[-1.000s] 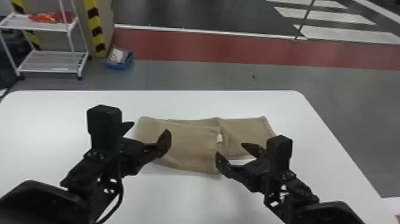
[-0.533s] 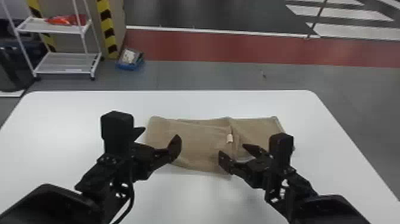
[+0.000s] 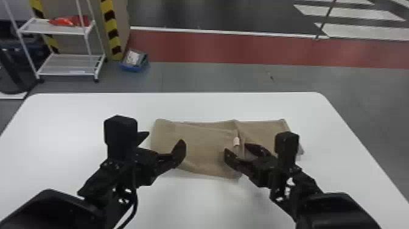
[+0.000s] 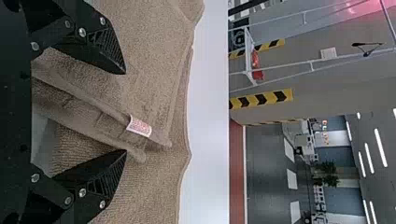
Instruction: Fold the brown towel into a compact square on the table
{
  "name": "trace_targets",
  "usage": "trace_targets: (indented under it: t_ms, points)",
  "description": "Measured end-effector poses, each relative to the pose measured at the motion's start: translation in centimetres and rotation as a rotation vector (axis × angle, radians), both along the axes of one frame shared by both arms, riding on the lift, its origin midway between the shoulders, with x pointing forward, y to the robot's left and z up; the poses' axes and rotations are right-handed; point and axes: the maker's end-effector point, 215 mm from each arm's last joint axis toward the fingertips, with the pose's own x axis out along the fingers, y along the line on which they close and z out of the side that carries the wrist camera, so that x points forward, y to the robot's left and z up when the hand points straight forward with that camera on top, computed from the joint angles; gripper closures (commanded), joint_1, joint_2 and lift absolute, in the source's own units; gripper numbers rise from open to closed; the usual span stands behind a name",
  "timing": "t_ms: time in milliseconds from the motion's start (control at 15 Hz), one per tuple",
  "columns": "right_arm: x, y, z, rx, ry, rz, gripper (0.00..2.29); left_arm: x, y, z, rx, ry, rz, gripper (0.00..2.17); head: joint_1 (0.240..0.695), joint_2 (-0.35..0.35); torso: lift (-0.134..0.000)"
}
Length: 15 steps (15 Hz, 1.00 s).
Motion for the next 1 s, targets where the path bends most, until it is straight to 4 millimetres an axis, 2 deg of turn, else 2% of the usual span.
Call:
trace_targets:
  t_ms: [133, 333, 400, 467, 733, 800, 867, 933, 1000]
  points:
    - [0.05, 0.07, 0.1, 0.001, -0.003, 0.002, 0.5, -0.01, 0.0, -0.16, 0.001, 0.003, -0.002, 0.08, 0.695, -0.106, -0.125]
    - [0.11, 0.16, 0.22, 0.002, -0.006, 0.005, 0.51, -0.02, 0.08, -0.36, 0.004, 0.006, -0.002, 0.08, 0.695, -0.103, -0.125]
    - [0.1, 0.19, 0.24, 0.002, -0.007, 0.006, 0.67, -0.01, 0.14, -0.39, 0.005, 0.006, -0.001, 0.08, 0.695, -0.103, -0.125]
    - [0.09, 0.21, 0.26, 0.002, -0.007, 0.006, 0.7, -0.01, 0.16, -0.4, 0.005, 0.006, -0.001, 0.08, 0.695, -0.102, -0.125]
    - [-0.24, 0.05, 0.17, 0.007, -0.005, 0.005, 0.71, -0.07, 0.15, -0.42, 0.005, 0.007, -0.002, 0.08, 0.695, -0.104, -0.125]
    - [-0.34, -0.01, 0.22, 0.007, -0.005, 0.005, 0.92, -0.08, 0.14, -0.42, 0.004, 0.007, -0.002, 0.08, 0.695, -0.104, -0.125]
    - [-0.39, -0.08, 0.32, 0.007, -0.007, 0.004, 1.24, -0.11, 0.1, -0.44, 0.004, 0.007, -0.003, 0.08, 0.695, -0.106, -0.125]
    - [-0.42, -0.11, 0.4, 0.007, -0.008, 0.003, 1.4, -0.14, 0.08, -0.47, 0.004, 0.008, -0.003, 0.08, 0.695, -0.107, -0.125]
    - [-0.45, -0.13, 0.48, 0.008, -0.009, 0.003, 1.45, -0.17, 0.06, -0.46, 0.004, 0.008, -0.004, 0.08, 0.695, -0.108, -0.125]
